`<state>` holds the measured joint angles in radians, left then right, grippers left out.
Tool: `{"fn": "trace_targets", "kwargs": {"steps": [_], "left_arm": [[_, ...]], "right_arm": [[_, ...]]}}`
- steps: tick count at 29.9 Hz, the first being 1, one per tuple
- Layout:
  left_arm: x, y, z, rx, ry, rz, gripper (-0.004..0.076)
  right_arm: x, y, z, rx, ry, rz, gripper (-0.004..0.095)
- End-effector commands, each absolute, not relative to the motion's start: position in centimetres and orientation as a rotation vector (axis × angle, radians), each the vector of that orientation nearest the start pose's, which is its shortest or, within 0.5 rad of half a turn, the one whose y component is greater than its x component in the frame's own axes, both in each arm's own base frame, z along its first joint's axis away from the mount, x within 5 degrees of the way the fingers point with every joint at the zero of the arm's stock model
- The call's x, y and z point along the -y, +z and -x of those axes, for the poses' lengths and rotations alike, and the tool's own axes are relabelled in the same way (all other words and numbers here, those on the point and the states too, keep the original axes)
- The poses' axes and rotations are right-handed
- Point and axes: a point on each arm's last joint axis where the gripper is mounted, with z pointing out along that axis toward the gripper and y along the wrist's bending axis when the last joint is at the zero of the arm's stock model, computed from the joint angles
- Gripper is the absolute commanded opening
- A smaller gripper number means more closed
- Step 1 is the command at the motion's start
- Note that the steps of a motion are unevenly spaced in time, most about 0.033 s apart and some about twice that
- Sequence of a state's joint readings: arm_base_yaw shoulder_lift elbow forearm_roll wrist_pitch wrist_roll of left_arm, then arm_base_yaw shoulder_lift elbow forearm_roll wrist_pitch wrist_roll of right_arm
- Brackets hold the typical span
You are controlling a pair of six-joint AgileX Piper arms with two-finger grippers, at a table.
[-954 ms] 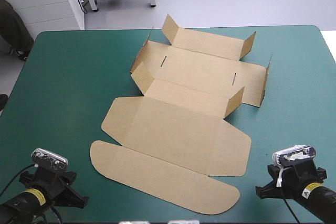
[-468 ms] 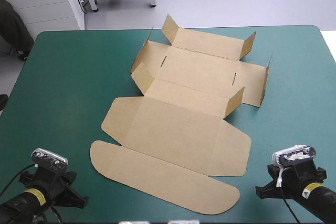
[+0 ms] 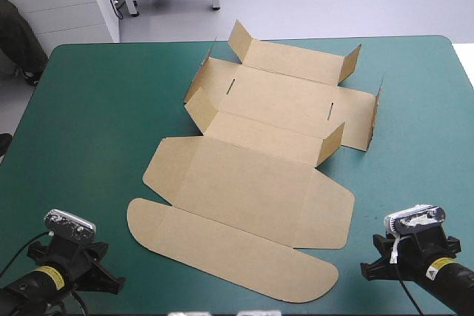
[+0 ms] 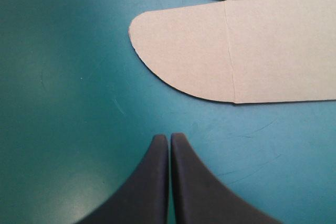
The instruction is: Fold the box
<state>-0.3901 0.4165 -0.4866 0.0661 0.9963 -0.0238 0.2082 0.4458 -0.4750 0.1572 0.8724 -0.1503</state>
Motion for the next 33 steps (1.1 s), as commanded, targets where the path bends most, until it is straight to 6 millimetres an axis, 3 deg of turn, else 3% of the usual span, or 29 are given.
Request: {"fn": "trace_targets", "kwargs": {"steps": [1, 3, 5, 10, 14, 19, 25, 33], "left_arm": [[2.1, 27.9, -6.3, -2.295, -0.134, -0.44, -0.0008], [2.1, 27.9, -6.3, -2.295, -0.134, -0.44, -0.0008], [2.1, 27.9, -6.3, -2.295, -0.134, -0.44, -0.0008], [2.1, 27.9, -6.3, -2.295, -0.134, -0.44, -0.0008], [2.1, 27.9, -6.3, -2.295, -0.134, -0.44, -0.0008], [2.1, 27.9, -6.3, -2.295, -0.134, -0.44, -0.0008], [2.1, 27.9, -6.3, -2.295, -0.134, -0.44, -0.0008], [2.1, 27.9, -6.3, -2.295, -0.134, -0.44, -0.0008]], "right_arm": [[-2.7, 27.9, -7.5, -2.231, 0.233, 0.319, 0.057], [-2.7, 27.9, -7.5, -2.234, 0.24, 0.303, 0.069], [-2.7, 27.9, -7.5, -2.239, 0.252, 0.278, 0.0743], [-2.7, 28.0, -7.4, -2.268, 0.328, 0.122, 0.0746], [-2.7, 29.1, -7.2, -2.273, 0.432, -0.081, 0.0746], [-2.8, 31.5, -7.7, -2.284, 0.444, -0.093, 0.0746], [-3.5, 34.9, -10.8, -2.311, 0.44, -0.094, 0.0747], [-5.2, 37.6, -18.2, -2.429, 0.449, -0.149, 0.0746]]}}
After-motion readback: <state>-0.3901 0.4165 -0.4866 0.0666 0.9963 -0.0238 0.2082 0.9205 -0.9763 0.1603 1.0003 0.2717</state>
